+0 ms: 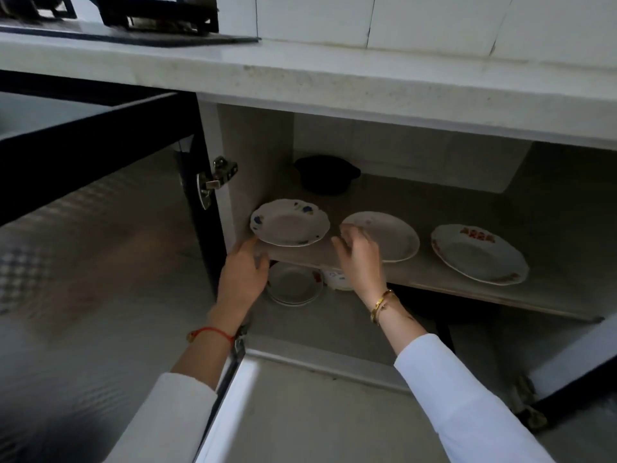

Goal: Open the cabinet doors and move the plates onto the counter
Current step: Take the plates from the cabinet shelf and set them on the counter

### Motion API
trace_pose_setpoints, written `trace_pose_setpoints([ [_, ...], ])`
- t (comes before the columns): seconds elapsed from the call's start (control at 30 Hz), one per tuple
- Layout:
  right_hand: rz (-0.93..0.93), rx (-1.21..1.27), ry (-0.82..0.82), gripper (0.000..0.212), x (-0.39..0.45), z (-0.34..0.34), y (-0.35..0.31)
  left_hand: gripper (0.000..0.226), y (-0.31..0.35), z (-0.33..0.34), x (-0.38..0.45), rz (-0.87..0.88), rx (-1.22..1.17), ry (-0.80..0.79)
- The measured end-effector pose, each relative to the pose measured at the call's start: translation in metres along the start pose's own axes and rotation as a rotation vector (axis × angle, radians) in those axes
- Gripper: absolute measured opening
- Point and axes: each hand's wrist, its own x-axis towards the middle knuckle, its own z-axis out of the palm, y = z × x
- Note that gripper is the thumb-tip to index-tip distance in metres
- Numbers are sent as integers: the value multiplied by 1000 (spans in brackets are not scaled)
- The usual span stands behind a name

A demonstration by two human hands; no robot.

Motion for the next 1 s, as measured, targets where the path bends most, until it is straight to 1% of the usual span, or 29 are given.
trace_pose_setpoints([
  [0.1, 48, 42, -33, 25, 20, 16, 4, 30, -5, 11, 20, 0, 6, 10],
  [0.2, 92, -18, -73, 22, 41, 32, 12, 24, -11, 21, 38, 33, 36, 4],
  [0.4, 180, -155, -149, 30, 63, 56, 25, 28, -23, 42, 63, -102, -5, -3],
  [0.5, 210, -204, -183, 35, 68, 65, 29, 31, -27, 49, 71, -181, 20, 24],
  [0.57, 227, -220, -194, 36, 71, 70, 30, 32, -30, 53, 78, -214, 26, 11],
  [0.7, 270, -189, -207, 37, 80, 76, 33, 36, -36, 56, 88, -230, 47, 12],
  [0.8, 286, -187, -217, 37, 83, 78, 35, 33, -39, 58, 92, -218, 27, 20],
  [0.87, 297, -168, -212, 37, 85, 79, 36, 32, -41, 59, 95, -242, 6, 21],
  [1.0, 350, -50, -225, 34, 87, 83, 37, 29, -49, 62, 97, -270, -55, 32],
])
